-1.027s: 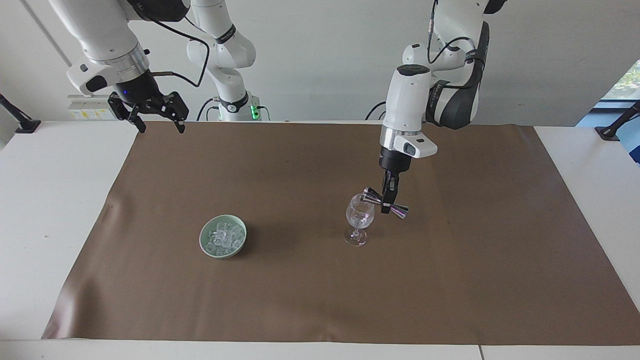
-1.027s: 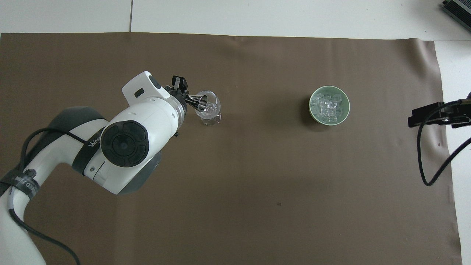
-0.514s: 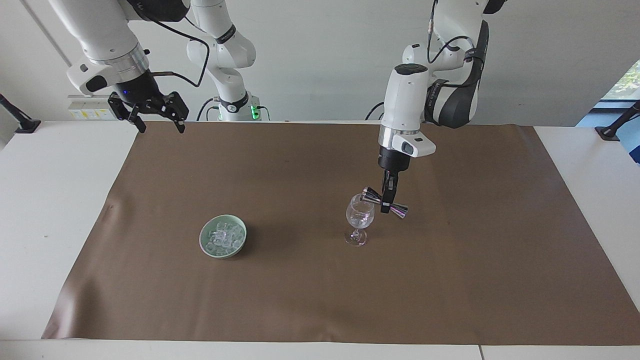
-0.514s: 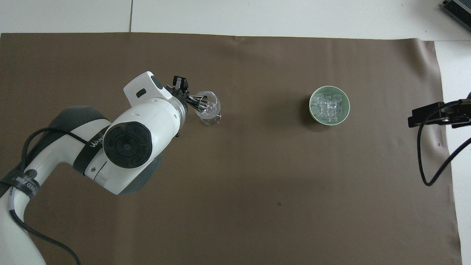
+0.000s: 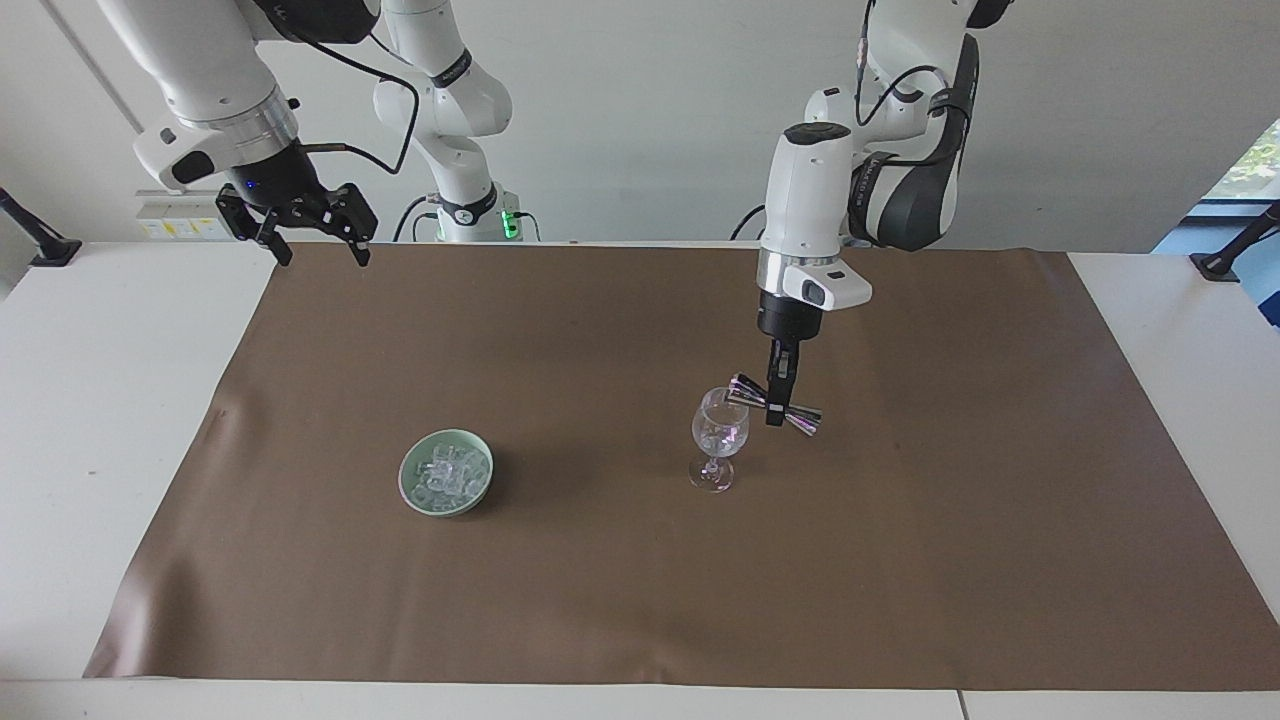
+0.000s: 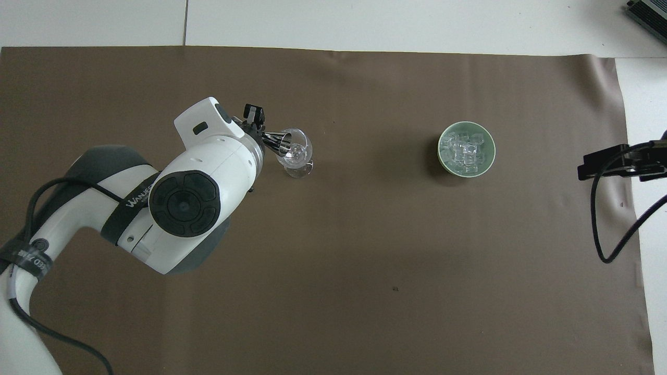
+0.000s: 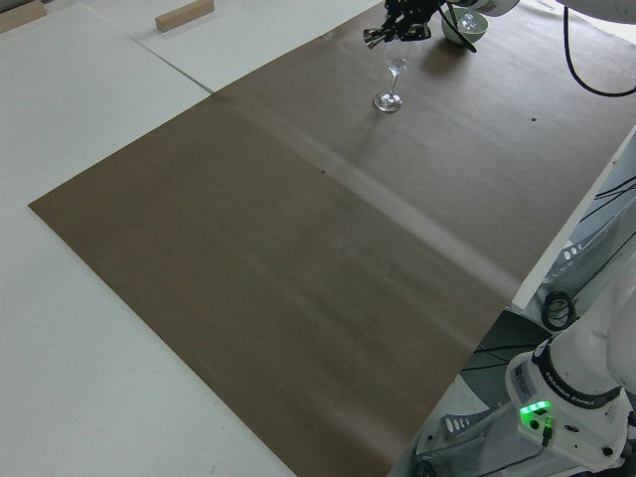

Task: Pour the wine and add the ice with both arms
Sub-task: 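Hold the silver cup tipped over the glass with the left gripper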

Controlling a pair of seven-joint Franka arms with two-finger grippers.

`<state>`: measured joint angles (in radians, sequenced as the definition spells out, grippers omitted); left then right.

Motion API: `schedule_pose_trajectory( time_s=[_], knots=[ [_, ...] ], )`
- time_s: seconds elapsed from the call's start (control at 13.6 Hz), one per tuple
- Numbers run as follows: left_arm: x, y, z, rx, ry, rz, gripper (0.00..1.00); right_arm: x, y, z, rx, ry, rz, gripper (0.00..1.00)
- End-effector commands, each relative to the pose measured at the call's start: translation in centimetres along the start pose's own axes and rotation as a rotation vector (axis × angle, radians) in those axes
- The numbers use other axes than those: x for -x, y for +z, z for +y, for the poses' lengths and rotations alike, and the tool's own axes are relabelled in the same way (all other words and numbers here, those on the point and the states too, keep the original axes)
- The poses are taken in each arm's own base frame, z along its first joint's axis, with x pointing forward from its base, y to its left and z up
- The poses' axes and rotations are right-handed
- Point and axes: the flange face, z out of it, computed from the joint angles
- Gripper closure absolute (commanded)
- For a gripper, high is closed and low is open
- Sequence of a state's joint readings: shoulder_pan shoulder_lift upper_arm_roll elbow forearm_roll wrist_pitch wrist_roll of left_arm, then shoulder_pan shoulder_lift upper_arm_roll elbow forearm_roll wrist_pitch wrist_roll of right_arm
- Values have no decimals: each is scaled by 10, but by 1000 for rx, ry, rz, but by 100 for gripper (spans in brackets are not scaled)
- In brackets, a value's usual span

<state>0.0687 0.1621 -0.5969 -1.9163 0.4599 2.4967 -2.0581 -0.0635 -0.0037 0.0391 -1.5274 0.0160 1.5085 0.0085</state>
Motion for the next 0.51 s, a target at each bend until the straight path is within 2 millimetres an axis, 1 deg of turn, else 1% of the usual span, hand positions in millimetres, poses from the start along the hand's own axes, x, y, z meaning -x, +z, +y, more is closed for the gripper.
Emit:
schedule_pose_trajectory(
  time_s=[0.0,0.44],
  knots=[
    [4,0,6,-3,4,19,100,5,0,1,-8,-1,0,0],
    [13,-2,12,-8,39,34,100,5,0,1,-8,-1,0,0]
  ],
)
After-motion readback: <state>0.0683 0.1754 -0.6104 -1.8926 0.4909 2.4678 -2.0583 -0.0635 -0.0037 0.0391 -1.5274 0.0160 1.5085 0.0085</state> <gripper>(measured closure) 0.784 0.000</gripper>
